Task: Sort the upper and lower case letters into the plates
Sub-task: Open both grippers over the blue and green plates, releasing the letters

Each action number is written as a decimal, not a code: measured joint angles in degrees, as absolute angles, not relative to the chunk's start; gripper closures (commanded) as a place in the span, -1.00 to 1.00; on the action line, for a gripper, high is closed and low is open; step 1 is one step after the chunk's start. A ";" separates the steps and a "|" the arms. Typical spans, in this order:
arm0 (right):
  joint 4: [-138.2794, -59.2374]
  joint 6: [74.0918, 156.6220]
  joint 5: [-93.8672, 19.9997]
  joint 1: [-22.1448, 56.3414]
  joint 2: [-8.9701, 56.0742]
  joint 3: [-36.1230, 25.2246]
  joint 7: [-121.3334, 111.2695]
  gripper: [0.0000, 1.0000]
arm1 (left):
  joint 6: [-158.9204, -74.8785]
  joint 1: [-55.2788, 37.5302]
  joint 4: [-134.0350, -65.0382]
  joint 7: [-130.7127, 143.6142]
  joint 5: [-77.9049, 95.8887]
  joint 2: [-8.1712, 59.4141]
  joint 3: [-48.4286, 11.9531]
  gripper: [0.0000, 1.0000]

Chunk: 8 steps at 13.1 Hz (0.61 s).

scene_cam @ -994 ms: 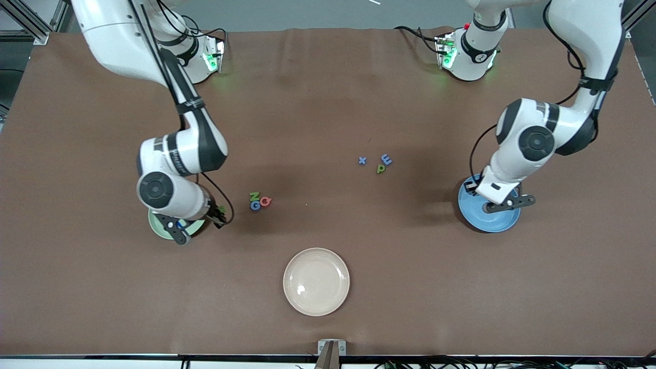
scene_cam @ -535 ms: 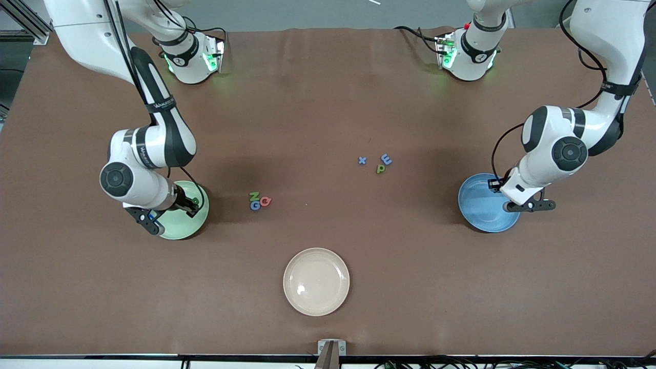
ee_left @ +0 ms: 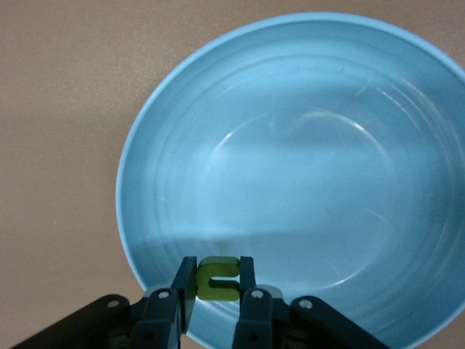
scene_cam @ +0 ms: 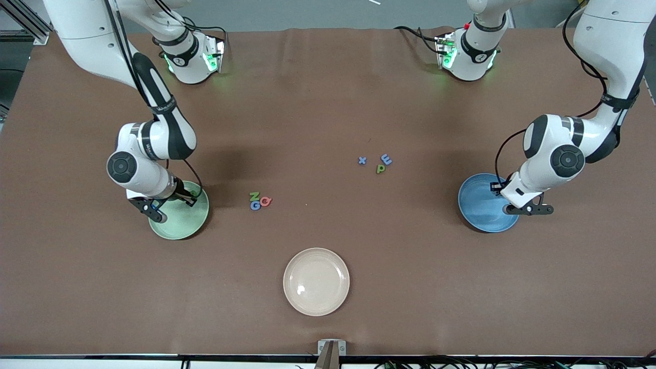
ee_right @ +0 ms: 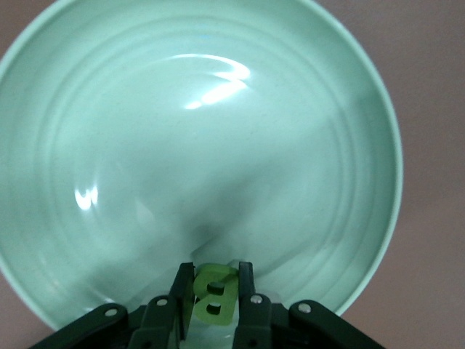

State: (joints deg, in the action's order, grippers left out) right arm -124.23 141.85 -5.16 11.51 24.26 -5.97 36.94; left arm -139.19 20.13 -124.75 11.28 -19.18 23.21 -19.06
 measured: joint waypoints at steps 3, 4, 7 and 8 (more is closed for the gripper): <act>-124.39 141.81 -5.16 10.77 24.26 -5.96 35.95 -1.00 | -139.68 20.20 -124.74 11.25 -20.69 23.61 -19.06 0.88; -124.39 141.81 -5.16 10.77 24.26 -5.94 35.92 -1.00 | -139.81 20.26 -124.74 11.25 -20.92 23.75 -19.07 0.88; -123.47 140.94 -5.16 10.81 23.92 -5.55 35.86 -1.00 | -140.42 20.91 -124.74 11.25 -21.05 24.51 -19.07 0.87; -121.61 138.02 -5.18 11.05 23.53 -5.25 36.21 -1.00 | -140.61 21.02 -124.74 11.25 -21.07 24.73 -19.07 0.84</act>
